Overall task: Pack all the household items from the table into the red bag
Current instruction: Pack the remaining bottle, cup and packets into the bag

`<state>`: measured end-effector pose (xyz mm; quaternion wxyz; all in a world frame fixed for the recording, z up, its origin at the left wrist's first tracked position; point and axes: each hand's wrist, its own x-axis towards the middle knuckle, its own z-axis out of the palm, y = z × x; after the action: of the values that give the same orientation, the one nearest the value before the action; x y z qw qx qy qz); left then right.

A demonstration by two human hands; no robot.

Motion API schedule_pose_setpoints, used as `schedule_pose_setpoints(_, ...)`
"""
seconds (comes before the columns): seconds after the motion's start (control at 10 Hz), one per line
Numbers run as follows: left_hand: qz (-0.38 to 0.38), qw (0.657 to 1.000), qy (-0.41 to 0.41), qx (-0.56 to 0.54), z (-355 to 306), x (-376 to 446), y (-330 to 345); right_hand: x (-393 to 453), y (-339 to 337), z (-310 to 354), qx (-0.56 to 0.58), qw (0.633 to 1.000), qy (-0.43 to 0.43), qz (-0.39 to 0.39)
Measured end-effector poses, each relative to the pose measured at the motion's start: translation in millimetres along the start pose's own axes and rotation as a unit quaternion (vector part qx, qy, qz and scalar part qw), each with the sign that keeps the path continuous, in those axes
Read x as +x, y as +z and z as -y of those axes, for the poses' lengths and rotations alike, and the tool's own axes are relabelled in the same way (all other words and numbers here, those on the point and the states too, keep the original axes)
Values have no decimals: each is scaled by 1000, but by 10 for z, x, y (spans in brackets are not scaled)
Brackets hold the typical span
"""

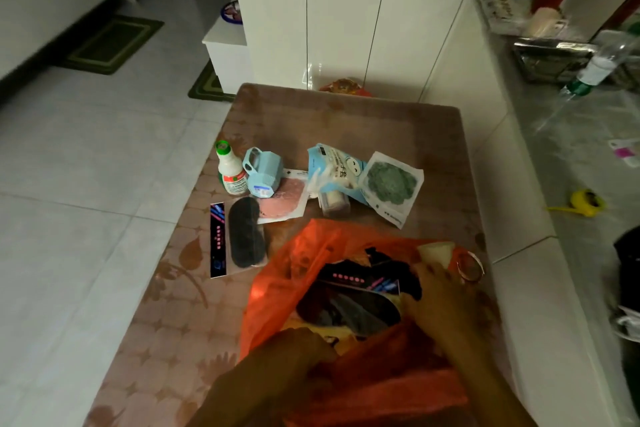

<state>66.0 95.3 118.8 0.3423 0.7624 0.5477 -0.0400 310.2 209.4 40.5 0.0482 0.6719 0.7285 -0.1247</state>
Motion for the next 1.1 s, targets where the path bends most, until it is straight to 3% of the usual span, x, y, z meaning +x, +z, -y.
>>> schedule_pose_setpoints(0.1,-7,999,2,-31,48,36,40,102,73,-172,41,996,79,-2)
schedule_pose_setpoints(0.2,-8,999,12,-30,107,38,77,170,44,-255,135,972,148,-125)
schedule_pose_setpoints(0.3,-24,998,42,-45,148,79,113,366,-4,-617,259,913,253,-191)
schedule_pose_setpoints(0.5,-7,996,50,-68,200,130,144,548,131,-899,418,866,275,-24)
schedule_pose_setpoints(0.6,-67,987,53,-137,156,108,52,451,79,-789,425,873,230,-58)
schedule_pose_setpoints(0.7,-377,925,-10,-48,242,139,-106,192,-154,-588,455,862,149,-167)
schedule_pose_setpoints(0.8,-458,876,-150,34,416,241,-248,-66,-397,-407,474,847,83,-227)
schedule_pose_setpoints(0.9,-347,851,-324,-225,758,416,-410,-371,-583,26,424,870,-34,-248)
schedule_pose_setpoints(1.0,-313,764,-343,-448,923,424,-400,-474,-545,402,345,892,-133,-259)
schedule_pose_setpoints(1.1,-459,701,-308,-450,1004,301,-338,-526,-105,775,164,928,-304,-137)
